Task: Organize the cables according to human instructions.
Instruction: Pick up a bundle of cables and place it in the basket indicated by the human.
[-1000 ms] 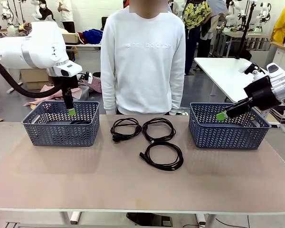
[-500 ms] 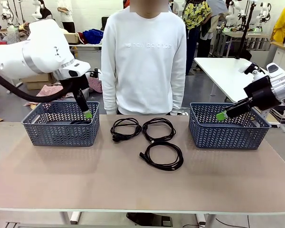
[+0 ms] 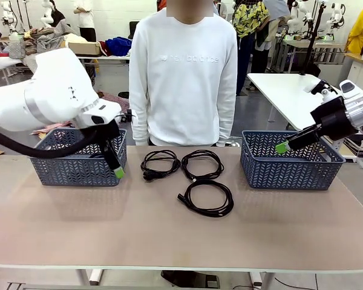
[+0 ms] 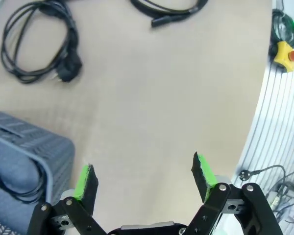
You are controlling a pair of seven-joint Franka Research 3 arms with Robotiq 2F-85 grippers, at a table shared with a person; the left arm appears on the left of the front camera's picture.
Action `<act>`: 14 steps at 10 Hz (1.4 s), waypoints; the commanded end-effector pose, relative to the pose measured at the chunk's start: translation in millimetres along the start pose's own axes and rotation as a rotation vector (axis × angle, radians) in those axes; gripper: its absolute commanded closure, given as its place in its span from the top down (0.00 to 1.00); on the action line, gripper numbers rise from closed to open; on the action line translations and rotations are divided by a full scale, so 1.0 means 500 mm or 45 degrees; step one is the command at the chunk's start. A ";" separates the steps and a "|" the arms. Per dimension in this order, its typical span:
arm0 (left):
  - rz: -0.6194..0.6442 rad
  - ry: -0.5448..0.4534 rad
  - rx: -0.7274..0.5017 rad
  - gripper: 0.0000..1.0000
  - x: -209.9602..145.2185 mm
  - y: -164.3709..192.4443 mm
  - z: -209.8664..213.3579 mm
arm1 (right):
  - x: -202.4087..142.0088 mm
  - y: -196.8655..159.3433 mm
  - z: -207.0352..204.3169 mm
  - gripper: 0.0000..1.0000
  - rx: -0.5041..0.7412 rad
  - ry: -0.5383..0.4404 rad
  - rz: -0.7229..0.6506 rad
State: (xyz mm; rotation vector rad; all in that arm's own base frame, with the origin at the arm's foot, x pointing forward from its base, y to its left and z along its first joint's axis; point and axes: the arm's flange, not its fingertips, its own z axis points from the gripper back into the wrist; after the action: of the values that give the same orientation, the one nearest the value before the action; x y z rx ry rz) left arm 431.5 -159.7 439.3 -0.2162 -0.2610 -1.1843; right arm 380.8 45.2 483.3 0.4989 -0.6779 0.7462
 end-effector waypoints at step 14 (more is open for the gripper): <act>-0.036 0.009 -0.017 1.00 -0.009 -0.063 -0.067 | 0.003 -0.006 -0.002 1.00 0.019 -0.028 0.026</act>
State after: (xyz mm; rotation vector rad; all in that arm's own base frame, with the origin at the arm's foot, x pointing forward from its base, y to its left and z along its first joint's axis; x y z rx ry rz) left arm 403.9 -178.3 406.3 -0.2176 -0.2491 -1.2216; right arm 380.6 45.1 483.1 0.5002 -0.6759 0.7470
